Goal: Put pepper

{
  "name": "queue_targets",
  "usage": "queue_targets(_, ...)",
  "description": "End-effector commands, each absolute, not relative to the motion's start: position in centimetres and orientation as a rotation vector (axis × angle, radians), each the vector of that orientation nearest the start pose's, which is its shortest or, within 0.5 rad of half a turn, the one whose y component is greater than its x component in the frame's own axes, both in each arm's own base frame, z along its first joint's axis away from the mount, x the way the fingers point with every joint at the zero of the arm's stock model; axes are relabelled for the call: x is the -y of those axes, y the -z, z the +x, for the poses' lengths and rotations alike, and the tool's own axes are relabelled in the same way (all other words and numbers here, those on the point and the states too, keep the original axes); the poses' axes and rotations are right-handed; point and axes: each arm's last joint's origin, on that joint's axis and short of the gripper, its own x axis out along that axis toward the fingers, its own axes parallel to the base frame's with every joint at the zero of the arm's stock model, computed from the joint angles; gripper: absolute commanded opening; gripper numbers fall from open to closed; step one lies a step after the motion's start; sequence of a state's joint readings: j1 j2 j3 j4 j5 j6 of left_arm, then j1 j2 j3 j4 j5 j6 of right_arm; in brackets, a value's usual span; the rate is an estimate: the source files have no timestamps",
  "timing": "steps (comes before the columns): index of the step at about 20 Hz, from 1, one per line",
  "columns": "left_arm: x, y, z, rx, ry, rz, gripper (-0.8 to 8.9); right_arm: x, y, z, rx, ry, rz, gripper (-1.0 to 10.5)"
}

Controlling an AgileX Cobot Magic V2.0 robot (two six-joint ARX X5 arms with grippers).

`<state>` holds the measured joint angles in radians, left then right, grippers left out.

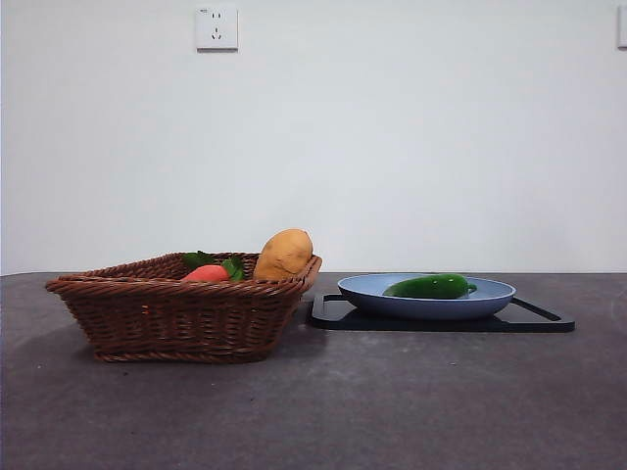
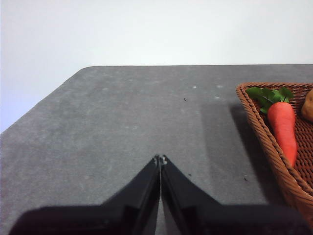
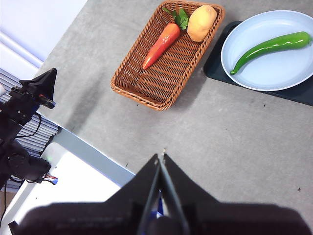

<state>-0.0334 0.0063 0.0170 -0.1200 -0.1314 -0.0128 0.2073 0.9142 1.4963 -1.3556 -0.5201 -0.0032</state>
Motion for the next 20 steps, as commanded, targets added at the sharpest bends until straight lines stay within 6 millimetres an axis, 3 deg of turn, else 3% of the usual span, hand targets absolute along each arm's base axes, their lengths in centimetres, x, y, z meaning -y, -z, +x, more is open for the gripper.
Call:
queue_targets(1,-0.1,-15.5,9.7,-0.107,-0.098,-0.015,0.08,-3.4,-43.5,9.1,-0.788,-0.688,0.126,0.1)
queue_targets(11,-0.1,-15.5,9.7,-0.107,-0.098,-0.014,0.08,-3.3,-43.5,9.1,-0.77,-0.69,0.095,0.1)
queue_targets(15,-0.1,-15.5,9.7,-0.107,-0.098,-0.015,0.08,-2.2,-44.1,7.0,-0.514,-0.662,-0.03,0.1)
queue_targets(17,-0.1,-15.5,9.7,-0.107,-0.098,-0.014,0.08,-1.9,-43.3,6.1,-0.362,-0.616,-0.038,0.1)
queue_targets(20,-0.1,-15.5,9.7,-0.107,-0.098,-0.014,0.08,-1.7,-39.4,6.0,-0.192,-0.567,-0.069,0.1)
